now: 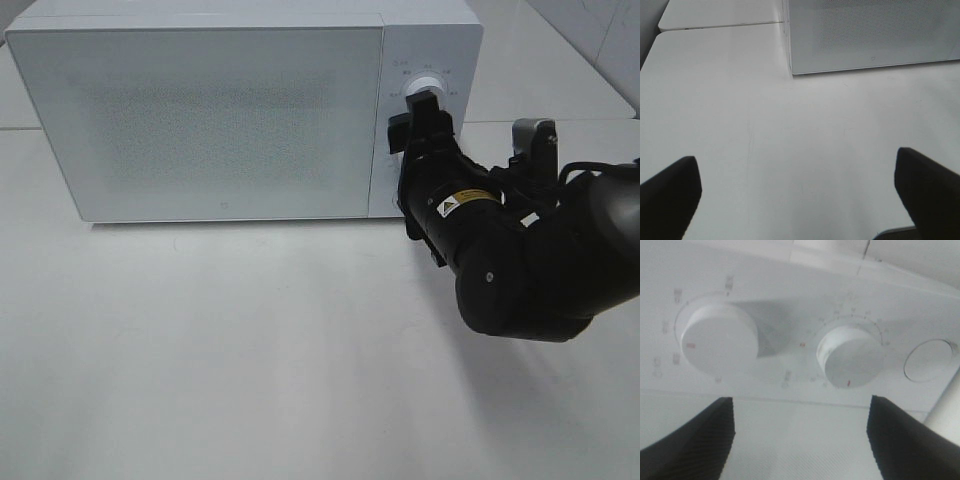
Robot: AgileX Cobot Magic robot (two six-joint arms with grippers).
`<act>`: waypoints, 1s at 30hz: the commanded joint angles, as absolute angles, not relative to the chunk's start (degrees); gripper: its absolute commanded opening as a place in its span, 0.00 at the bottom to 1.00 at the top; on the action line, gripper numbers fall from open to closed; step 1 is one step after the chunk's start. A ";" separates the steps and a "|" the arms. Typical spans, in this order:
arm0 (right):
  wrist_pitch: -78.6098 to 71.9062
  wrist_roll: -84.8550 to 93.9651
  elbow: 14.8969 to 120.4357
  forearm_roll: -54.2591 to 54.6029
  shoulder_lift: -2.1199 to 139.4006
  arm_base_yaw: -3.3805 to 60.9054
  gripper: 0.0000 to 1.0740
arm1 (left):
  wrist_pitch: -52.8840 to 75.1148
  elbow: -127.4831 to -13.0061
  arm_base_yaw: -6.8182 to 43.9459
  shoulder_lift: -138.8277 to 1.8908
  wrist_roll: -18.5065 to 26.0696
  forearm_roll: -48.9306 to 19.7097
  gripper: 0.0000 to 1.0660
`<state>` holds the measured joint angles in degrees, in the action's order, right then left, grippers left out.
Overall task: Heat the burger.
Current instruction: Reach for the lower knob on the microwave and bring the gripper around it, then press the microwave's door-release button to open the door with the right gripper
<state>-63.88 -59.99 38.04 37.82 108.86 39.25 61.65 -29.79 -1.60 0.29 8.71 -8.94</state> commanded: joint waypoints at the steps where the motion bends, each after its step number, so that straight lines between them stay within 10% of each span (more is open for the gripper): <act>1: -58.67 -54.09 36.44 32.60 106.11 39.02 0.68 | 61.54 -29.74 -1.78 1.26 8.71 -9.34 0.92; 19: -5.39 2.46 34.15 21.37 82.56 38.90 0.68 | 61.54 -29.74 -1.78 1.26 8.71 -9.34 0.92; 30: 26.13 2.81 36.15 8.59 71.73 38.90 0.68 | 61.54 -29.74 -1.78 1.26 8.71 -9.34 0.92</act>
<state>18.96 2.29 35.58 11.17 74.71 39.13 61.65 -29.79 -1.60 0.29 8.71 -8.94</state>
